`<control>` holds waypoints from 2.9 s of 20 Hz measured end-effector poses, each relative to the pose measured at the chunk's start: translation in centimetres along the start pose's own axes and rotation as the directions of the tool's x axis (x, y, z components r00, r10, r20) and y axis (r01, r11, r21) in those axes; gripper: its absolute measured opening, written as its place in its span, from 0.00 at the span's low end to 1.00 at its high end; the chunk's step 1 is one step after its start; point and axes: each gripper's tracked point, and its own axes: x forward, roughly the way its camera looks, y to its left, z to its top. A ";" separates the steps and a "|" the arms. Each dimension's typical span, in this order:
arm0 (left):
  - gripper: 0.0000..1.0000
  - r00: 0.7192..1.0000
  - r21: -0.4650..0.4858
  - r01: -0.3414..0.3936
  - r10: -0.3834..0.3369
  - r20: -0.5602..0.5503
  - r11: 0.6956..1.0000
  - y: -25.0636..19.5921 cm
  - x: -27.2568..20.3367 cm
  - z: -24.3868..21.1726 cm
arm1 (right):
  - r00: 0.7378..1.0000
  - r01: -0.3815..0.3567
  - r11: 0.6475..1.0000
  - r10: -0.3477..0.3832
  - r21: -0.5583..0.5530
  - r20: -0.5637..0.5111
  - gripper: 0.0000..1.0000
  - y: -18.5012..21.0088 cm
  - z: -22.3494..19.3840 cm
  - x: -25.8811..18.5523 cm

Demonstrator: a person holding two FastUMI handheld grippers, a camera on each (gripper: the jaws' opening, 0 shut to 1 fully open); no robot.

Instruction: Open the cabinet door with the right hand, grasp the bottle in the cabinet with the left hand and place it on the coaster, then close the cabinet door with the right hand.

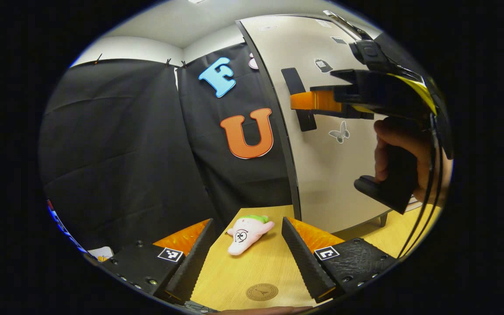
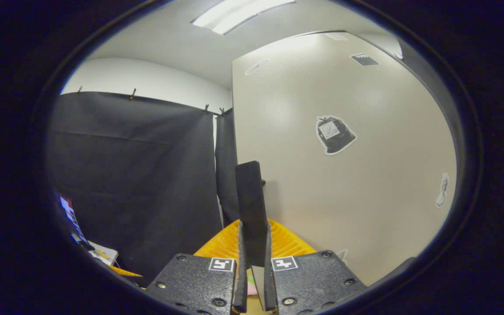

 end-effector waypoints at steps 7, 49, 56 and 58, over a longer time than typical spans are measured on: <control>0.93 0.999 -0.011 -0.034 0.034 -0.006 0.999 1.1 0.7 -0.4 | 0.993 -0.080 0.994 0.074 -0.072 -0.087 0.18 0.8 0.2 -3.8; 0.97 0.769 -0.160 0.639 -0.626 0.128 0.752 -25.7 -4.6 8.0 | 0.842 0.512 0.845 -0.529 -0.154 -0.103 0.72 -13.6 5.6 -28.6; 0.97 0.925 -0.121 0.379 -0.372 0.076 0.918 -21.2 4.4 8.1 | 0.792 0.591 0.798 -0.602 -0.118 -0.103 0.71 -17.0 6.0 -31.5; 0.96 0.946 -0.094 0.315 -0.303 0.118 0.945 -19.9 7.0 9.5 | 0.773 0.619 0.778 -0.628 -0.108 -0.093 0.77 -17.9 6.3 -32.0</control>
